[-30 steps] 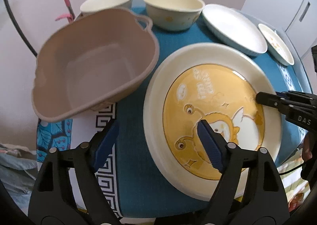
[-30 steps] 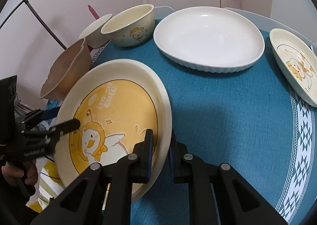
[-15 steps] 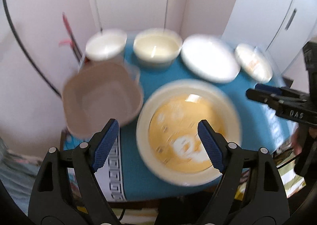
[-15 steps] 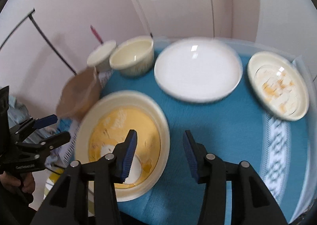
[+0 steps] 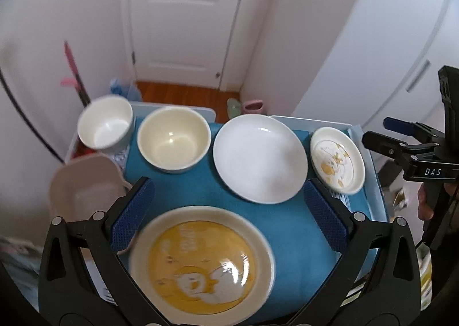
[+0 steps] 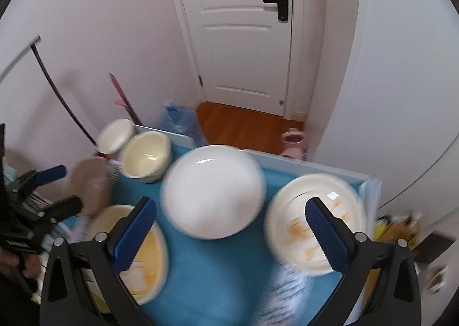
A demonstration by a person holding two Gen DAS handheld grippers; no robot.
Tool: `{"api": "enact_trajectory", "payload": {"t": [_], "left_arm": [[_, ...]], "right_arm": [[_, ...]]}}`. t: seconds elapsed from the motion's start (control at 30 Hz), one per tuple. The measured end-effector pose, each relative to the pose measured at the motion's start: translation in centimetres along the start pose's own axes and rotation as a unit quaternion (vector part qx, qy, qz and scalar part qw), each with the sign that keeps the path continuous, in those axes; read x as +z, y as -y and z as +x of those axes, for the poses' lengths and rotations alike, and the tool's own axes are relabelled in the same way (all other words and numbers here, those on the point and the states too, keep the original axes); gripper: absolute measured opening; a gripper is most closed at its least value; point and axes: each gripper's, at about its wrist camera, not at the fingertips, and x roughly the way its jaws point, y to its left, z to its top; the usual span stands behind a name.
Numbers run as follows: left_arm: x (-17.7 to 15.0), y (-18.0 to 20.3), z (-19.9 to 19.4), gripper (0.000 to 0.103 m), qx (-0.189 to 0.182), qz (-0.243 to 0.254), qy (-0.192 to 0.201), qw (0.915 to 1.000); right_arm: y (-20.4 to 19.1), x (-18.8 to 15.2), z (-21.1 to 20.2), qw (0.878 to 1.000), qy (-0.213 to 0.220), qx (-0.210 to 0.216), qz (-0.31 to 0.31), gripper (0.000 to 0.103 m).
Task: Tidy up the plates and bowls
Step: 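Close both grippers on the rim of the plain white plate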
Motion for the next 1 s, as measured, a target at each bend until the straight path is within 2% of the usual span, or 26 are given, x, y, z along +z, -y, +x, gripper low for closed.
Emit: {"api": "enact_trajectory", "payload": {"t": [0.13,0.3,0.37,0.4,0.43,0.53,0.67,0.83,1.0], "left_arm": [[0.1,-0.1,3.0,0.103,-0.004,-0.059,-0.028,0.9979],[-0.1,-0.3,8.4,0.103,0.010,-0.116,-0.073,0.9904],[-0.2,-0.5,10.6,0.102,0.017,-0.134,-0.087,0.9870],[-0.4,-0.5,11.3,0.100,0.018,-0.138,-0.093,0.9859],[-0.5,-0.4,12.2,0.096,0.020,-0.141,-0.099,0.9848],[-0.9,-0.3,14.6,0.084,0.027,-0.143,-0.129,0.9809],[-1.0,0.0,16.9,0.076,0.039,-0.136,-0.147,0.9790],[-1.3,0.4,18.2,0.053,0.043,-0.133,-0.155,0.9780],[-1.6,0.4,19.0,0.033,0.044,-0.133,-0.161,0.9769]], "right_arm": [[3.6,1.3,3.7,0.997,-0.051,0.049,-0.018,0.103],[6.2,2.4,9.5,0.985,-0.115,0.110,-0.071,0.102],[6.5,2.5,11.7,0.978,-0.139,0.131,-0.089,0.094],[6.6,2.3,12.8,0.974,-0.151,0.142,-0.097,0.084],[6.5,2.3,13.8,0.970,-0.162,0.151,-0.103,0.077],[6.7,2.1,16.2,0.961,-0.182,0.172,-0.113,0.065],[6.2,1.6,18.3,0.951,-0.201,0.200,-0.123,0.054],[5.3,1.4,19.8,0.942,-0.213,0.218,-0.139,0.034],[5.1,0.9,20.5,0.938,-0.216,0.226,-0.149,0.023]]}}
